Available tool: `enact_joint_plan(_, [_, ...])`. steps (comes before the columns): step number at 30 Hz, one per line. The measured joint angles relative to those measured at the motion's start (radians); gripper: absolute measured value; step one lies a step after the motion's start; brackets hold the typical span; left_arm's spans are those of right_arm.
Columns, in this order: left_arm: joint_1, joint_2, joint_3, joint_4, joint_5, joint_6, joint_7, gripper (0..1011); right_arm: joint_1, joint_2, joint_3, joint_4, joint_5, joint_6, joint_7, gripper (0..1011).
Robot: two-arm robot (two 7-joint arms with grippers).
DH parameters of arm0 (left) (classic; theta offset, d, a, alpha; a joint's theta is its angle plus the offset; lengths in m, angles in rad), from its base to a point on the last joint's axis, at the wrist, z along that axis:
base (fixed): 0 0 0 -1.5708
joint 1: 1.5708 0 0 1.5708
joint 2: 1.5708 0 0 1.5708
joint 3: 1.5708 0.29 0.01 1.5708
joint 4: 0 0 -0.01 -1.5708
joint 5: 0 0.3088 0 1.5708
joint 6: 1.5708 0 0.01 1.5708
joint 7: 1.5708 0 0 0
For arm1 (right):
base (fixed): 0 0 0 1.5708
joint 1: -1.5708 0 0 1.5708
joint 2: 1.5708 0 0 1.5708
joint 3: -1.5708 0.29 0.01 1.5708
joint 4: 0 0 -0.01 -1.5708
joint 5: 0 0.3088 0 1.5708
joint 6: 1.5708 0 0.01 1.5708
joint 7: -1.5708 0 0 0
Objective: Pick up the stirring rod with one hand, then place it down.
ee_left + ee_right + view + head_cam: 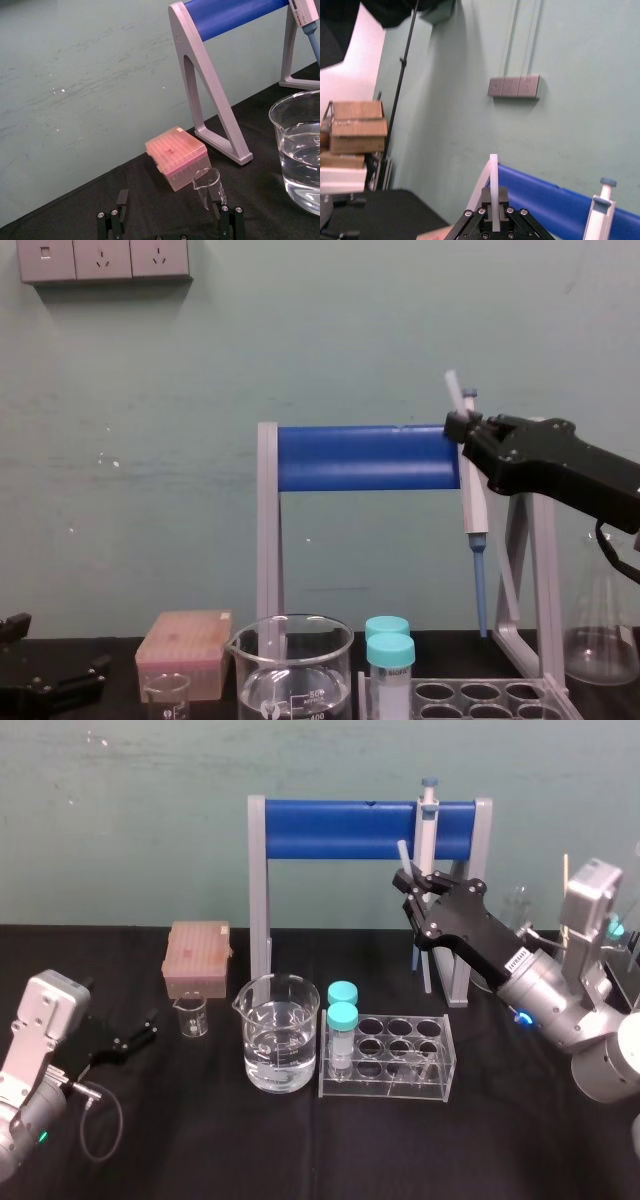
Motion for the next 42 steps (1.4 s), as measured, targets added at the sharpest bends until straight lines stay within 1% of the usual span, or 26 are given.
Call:
enact_joint_plan(1, [0.000,0.000,0.000,0.000,0.000,0.000,0.000,1000,-0.004,-0.007,0.009,0.008,0.009,-0.029,0.010,70])
enact_joint_plan(3, [0.000,0.000,0.000,0.000,0.000,0.000,0.000,1000,-0.012,-0.015,0.021,0.022,0.029,-0.058,0.031,69])
enact_joint_plan(4, [0.000,0.000,0.000,0.000,0.000,0.000,0.000,1000,-0.012,-0.015,0.021,0.022,0.029,-0.058,0.031,69])
enact_joint_plan(5, [0.000,0.000,0.000,0.000,0.000,0.000,0.000,1000,-0.019,-0.019,0.028,0.029,0.040,-0.076,0.045,69])
enact_joint_plan(7, [0.000,0.000,0.000,0.000,0.000,0.000,0.000,1000,-0.030,-0.020,0.034,0.034,0.049,-0.088,0.058,69])
enact_joint_plan(9, [0.000,0.000,0.000,0.000,0.000,0.000,0.000,1000,-0.053,-0.018,0.044,0.036,0.065,-0.103,0.080,69])
enact_joint_plan(10, [0.000,0.000,0.000,0.000,0.000,0.000,0.000,1000,-0.053,-0.018,0.044,0.036,0.065,-0.103,0.080,69])
enact_joint_plan(13, [0.000,0.000,0.000,0.000,0.000,0.000,0.000,1000,-0.085,-0.011,0.058,0.025,0.080,-0.107,0.097,69])
enact_joint_plan(14, [0.000,0.000,0.000,0.000,0.000,0.000,0.000,1000,-0.085,-0.011,0.058,0.025,0.080,-0.107,0.097,69])
enact_joint_plan(17, [0.000,0.000,0.000,0.000,0.000,0.000,0.000,1000,-0.112,-0.003,0.071,0.010,0.083,-0.102,0.095,69])
enact_joint_plan(19, [0.000,0.000,0.000,0.000,0.000,0.000,0.000,1000,-0.121,-0.002,0.075,0.006,0.081,-0.098,0.090,69])
enact_joint_plan(42, [0.000,0.000,0.000,0.000,0.000,0.000,0.000,1000,-0.112,-0.003,0.070,0.010,0.082,-0.098,0.091,69])
